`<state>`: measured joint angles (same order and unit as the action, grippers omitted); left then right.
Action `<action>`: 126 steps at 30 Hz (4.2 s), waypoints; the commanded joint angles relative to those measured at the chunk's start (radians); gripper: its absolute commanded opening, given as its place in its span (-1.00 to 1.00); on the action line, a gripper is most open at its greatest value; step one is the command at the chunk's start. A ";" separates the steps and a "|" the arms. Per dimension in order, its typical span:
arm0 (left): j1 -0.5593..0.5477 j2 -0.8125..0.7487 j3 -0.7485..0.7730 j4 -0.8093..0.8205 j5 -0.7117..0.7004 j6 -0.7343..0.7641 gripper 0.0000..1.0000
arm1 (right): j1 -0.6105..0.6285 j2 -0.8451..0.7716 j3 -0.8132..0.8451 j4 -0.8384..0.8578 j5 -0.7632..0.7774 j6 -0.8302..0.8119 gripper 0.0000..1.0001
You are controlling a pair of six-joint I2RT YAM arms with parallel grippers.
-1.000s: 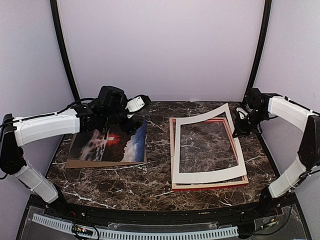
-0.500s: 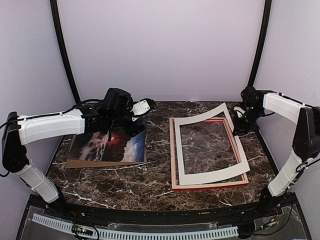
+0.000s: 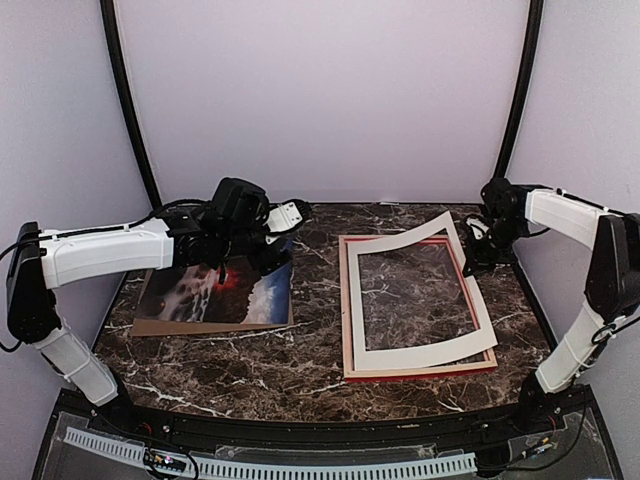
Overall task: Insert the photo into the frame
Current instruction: Place the mat board on the glass panel, then pick up the photo from the backboard.
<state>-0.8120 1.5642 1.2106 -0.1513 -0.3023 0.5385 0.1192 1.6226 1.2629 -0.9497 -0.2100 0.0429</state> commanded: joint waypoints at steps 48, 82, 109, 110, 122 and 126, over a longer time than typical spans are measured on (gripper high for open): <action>-0.018 -0.013 -0.016 -0.004 -0.069 -0.004 0.79 | 0.022 0.023 -0.139 0.159 0.049 0.101 -0.37; 0.008 -0.016 0.013 -0.169 -0.006 -0.251 0.94 | -0.051 0.093 -0.187 0.311 0.157 0.161 0.02; 0.683 0.001 0.042 -0.391 0.422 -0.596 0.98 | 0.149 -0.028 -0.162 0.342 0.306 0.247 0.19; 0.730 0.004 0.035 -0.389 0.453 -0.603 0.98 | 0.180 -0.031 -0.148 0.355 0.301 0.260 0.23; 0.980 0.115 0.022 -0.361 0.496 -0.639 0.98 | 0.576 0.222 0.125 0.601 0.089 0.384 0.29; 0.998 0.174 0.050 -0.356 0.494 -0.638 0.98 | 0.660 0.374 0.277 0.630 0.050 0.395 0.29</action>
<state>0.1734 1.6989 1.2411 -0.4976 0.1738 -0.0910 0.7132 1.8946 1.4277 -0.3958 -0.0948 0.4046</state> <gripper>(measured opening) 0.988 0.646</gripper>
